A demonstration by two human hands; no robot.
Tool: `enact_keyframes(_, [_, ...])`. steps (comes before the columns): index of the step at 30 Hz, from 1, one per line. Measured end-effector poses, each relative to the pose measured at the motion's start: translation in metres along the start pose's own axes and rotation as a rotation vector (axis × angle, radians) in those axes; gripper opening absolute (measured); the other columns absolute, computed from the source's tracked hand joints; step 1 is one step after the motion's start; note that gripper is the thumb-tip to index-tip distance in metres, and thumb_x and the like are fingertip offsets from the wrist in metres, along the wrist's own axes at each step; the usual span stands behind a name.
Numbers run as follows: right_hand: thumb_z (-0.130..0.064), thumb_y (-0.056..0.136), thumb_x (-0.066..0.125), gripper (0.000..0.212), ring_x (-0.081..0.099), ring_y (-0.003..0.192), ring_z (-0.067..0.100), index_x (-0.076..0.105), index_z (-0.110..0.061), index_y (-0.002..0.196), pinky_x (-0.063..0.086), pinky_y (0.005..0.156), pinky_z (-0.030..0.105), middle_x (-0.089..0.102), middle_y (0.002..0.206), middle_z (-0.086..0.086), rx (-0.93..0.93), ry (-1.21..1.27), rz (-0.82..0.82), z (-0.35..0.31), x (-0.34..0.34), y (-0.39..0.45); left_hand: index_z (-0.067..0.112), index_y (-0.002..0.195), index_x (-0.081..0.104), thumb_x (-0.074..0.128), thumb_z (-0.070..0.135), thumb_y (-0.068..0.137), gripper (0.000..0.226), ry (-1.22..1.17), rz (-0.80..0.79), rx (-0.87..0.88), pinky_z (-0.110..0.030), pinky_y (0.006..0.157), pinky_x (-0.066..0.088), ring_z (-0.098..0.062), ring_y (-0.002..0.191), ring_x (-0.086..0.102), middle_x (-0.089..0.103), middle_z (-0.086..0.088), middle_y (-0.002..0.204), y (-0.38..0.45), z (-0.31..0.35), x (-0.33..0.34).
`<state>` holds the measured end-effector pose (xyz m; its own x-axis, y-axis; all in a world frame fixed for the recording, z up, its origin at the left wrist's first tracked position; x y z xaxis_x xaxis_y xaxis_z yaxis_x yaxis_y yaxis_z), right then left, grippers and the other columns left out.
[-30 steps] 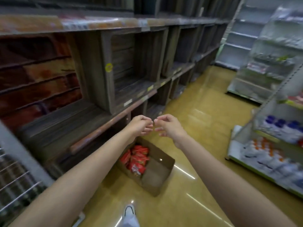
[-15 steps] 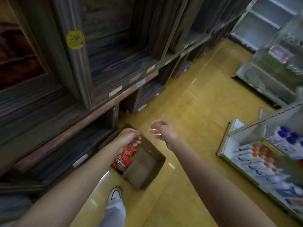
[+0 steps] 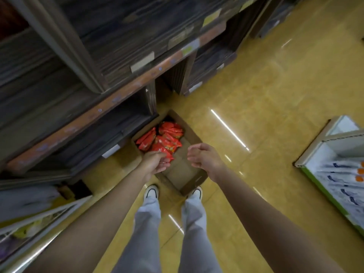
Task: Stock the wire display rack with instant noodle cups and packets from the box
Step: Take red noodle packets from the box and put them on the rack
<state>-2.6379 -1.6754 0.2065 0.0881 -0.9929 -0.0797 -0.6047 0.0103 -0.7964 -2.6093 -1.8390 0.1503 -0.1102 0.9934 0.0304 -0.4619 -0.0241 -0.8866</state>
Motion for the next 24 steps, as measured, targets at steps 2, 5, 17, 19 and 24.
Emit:
enact_keyframes(2, [-0.004, 0.093, 0.053, 0.007, 0.056, 0.063, 0.013, 0.058, -0.008, 0.091, 0.044, 0.056, 0.020, 0.059, 0.074, 0.006, 0.034, -0.013, -0.051, 0.015, -0.002, 0.026, 0.012, 0.090, 0.056, 0.049, 0.011, 0.096, 0.009, 0.043, 0.049, -0.011, -0.015, 0.048, 0.046, -0.008, 0.053, 0.060, 0.059, -0.004, 0.074, 0.020, -0.011, 0.010])
enact_keyframes(5, [-0.009, 0.092, 0.057, 0.010, 0.059, 0.068, 0.012, 0.058, -0.015, 0.083, 0.046, 0.057, 0.018, 0.061, 0.078, 0.003, 0.082, -0.076, -0.125, 0.048, -0.009, 0.087, 0.014, 0.073, 0.053, 0.048, 0.005, 0.095, 0.024, 0.167, 0.088, 0.014, -0.011, 0.045, 0.043, -0.012, 0.060, 0.053, 0.055, -0.006, 0.069, 0.068, -0.028, 0.032])
enact_keyframes(17, [-0.008, 0.090, 0.060, 0.013, 0.059, 0.062, 0.007, 0.057, -0.017, 0.080, 0.049, 0.054, 0.014, 0.062, 0.071, 0.002, 0.203, -0.242, -0.279, 0.207, 0.027, 0.307, 0.011, 0.099, 0.057, 0.056, 0.009, 0.091, 0.008, 0.148, 0.239, -0.055, -0.024, 0.066, 0.050, -0.013, 0.071, 0.061, 0.063, -0.009, 0.091, 0.279, -0.140, 0.032])
enact_keyframes(19, [-0.008, 0.091, 0.059, 0.012, 0.060, 0.064, 0.007, 0.057, -0.016, 0.082, 0.048, 0.052, 0.013, 0.062, 0.073, 0.002, 0.209, -0.273, -0.307, 0.226, 0.033, 0.336, 0.011, 0.101, 0.056, 0.053, 0.007, 0.092, 0.011, 0.170, 0.213, -0.070, -0.022, 0.067, 0.049, -0.012, 0.072, 0.060, 0.062, -0.007, 0.087, 0.310, -0.156, 0.028])
enact_keyframes(24, [-0.006, 0.091, 0.056, 0.009, 0.061, 0.073, 0.013, 0.059, -0.012, 0.098, 0.050, 0.063, 0.020, 0.062, 0.082, 0.004, 0.180, -0.370, -0.245, 0.262, 0.037, 0.409, 0.009, 0.101, 0.059, 0.051, 0.006, 0.091, 0.014, 0.298, 0.175, -0.072, -0.028, 0.072, 0.052, -0.019, 0.079, 0.063, 0.062, -0.007, 0.083, 0.386, -0.178, 0.016])
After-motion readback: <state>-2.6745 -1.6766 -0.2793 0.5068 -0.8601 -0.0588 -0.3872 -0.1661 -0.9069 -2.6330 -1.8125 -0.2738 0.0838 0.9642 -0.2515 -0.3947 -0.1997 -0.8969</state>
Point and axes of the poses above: each hand's wrist, its own y-axis towards the middle knuckle, its own x-axis out of the palm, z = x × y, the point moved 7 cm from there along y, towards the middle knuckle
